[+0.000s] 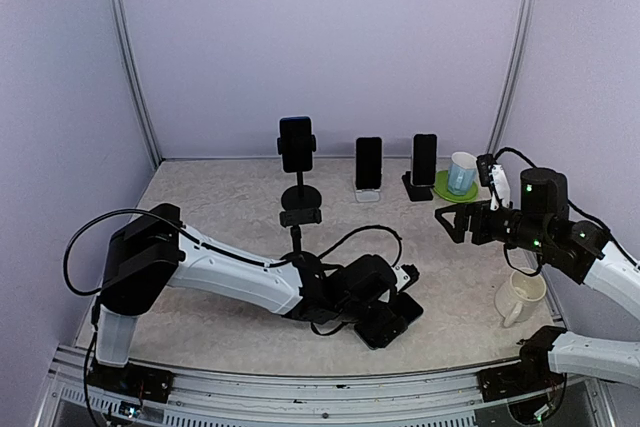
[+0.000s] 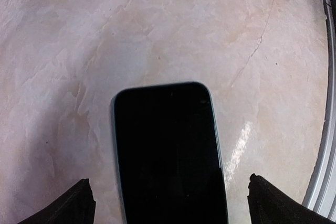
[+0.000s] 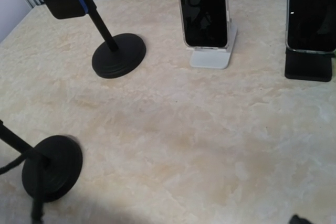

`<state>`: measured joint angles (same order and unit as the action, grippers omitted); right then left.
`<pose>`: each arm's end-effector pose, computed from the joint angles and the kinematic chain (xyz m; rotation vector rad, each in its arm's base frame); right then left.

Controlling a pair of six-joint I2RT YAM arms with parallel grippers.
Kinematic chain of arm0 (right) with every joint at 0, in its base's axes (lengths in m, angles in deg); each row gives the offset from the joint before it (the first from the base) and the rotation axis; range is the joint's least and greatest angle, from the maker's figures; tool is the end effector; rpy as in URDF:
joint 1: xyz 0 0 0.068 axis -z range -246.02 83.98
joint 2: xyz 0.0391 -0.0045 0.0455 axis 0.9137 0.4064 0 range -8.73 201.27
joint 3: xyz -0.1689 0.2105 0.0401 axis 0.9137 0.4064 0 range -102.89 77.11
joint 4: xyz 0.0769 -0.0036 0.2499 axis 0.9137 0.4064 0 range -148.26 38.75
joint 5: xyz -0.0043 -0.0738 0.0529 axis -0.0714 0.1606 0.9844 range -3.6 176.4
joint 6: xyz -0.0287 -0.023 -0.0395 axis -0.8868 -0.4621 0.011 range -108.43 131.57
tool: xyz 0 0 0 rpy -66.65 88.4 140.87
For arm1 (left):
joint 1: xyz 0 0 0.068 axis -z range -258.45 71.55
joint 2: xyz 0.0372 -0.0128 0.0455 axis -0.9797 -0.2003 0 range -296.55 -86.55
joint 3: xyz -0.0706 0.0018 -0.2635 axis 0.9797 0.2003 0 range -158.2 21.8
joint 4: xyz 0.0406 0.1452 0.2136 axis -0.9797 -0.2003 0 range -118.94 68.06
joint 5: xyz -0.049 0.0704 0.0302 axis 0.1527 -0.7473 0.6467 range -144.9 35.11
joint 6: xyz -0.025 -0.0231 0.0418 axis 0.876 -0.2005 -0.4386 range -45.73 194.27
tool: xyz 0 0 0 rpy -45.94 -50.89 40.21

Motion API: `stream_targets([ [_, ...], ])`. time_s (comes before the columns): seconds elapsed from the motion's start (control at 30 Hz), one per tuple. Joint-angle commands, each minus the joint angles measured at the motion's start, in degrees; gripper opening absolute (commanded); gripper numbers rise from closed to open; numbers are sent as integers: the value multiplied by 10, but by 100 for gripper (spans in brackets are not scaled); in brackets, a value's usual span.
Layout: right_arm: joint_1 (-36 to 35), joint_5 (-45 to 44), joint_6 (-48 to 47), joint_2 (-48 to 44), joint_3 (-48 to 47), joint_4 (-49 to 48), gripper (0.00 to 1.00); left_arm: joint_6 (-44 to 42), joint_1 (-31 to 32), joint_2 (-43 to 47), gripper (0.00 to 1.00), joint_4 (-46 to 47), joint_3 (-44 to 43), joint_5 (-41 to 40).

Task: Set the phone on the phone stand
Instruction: Move the phone to the center of the board, then pick up the phone from the center of the board.

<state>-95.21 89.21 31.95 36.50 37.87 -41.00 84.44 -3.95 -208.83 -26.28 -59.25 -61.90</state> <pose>0.1604 0.0916 0.2918 -0.1884 2.0186 0.6050 0.1276 -0.4434 0.1424 1.2433 2.0913 -0.5590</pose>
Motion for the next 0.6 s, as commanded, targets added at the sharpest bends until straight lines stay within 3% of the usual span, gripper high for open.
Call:
stream_targets([
  [0.0, 6, 6, -6, -5, -2, -8, 100, -23, -1, -37, 99, -5, -44, 29],
  [0.57, 6, 8, -9, 0, -5, -9, 100, -16, -6, -75, 98, -20, -55, 32],
])
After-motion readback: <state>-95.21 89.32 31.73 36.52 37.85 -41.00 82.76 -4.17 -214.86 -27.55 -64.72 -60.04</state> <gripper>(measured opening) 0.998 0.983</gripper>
